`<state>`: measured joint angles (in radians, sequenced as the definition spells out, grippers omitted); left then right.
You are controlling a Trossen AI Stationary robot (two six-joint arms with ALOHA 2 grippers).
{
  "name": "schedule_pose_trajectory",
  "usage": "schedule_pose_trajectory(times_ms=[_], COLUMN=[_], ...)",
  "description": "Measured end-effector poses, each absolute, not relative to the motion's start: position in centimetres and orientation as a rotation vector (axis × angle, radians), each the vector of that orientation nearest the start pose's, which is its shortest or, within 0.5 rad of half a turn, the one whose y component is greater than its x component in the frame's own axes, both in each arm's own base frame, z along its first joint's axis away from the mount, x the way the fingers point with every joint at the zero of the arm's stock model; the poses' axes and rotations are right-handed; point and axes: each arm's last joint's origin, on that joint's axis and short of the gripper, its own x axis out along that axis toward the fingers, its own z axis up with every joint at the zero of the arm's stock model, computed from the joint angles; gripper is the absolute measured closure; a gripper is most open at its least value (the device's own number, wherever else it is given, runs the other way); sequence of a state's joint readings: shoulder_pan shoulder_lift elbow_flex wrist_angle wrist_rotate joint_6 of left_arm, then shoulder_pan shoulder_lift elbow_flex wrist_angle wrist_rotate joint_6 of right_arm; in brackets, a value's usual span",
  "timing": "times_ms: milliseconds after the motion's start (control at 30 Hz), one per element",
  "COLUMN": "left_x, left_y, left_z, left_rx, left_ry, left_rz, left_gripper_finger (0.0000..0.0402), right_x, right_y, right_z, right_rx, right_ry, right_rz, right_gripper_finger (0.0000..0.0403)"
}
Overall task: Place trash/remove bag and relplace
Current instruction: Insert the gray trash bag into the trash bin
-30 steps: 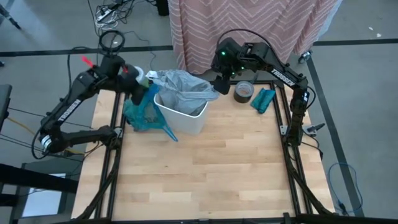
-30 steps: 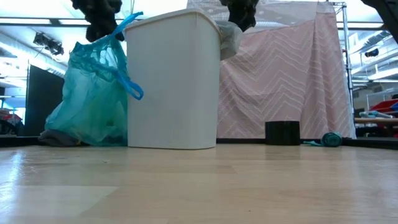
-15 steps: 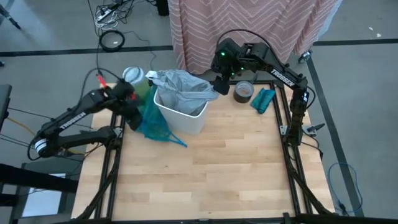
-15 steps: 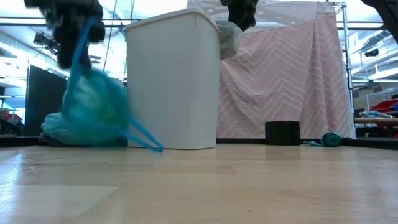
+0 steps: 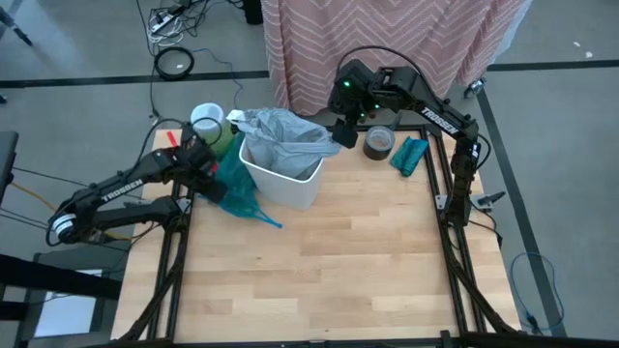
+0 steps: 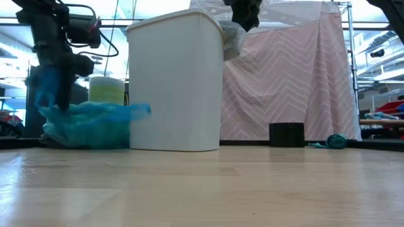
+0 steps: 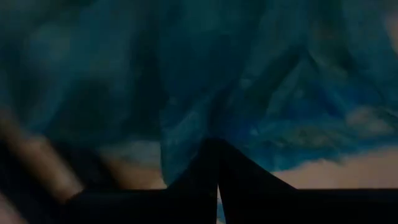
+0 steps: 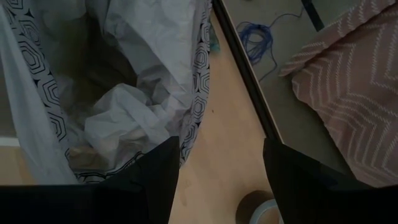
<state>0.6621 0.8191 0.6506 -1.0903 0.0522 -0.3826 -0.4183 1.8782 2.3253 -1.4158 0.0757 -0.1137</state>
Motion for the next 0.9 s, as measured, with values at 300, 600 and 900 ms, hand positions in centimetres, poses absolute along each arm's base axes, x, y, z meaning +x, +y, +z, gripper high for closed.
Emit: schedule_pose_trajectory(times_ms=[300, 600, 900], left_x=[8.8, 7.7, 11.0], left_y=[7.2, 6.8, 8.2], left_z=[28.1, 36.9, 42.6], left_rx=[-0.837, -0.627, -0.320], left_ry=[0.988, 0.656, 0.181], left_rz=[0.999, 1.051, 0.611], left_gripper_finger=[0.0394, 0.0383, 0.0334], right_x=[31.9, 31.8, 31.4], right_y=[-14.4, -14.4, -14.2], right_z=[43.6, 43.6, 44.0], right_rx=[0.048, 0.013, 0.008], right_ry=[0.990, 0.998, 0.983], right_rz=[-0.390, -0.380, -0.341], right_gripper_finger=[0.0184, 0.0184, 0.0168])
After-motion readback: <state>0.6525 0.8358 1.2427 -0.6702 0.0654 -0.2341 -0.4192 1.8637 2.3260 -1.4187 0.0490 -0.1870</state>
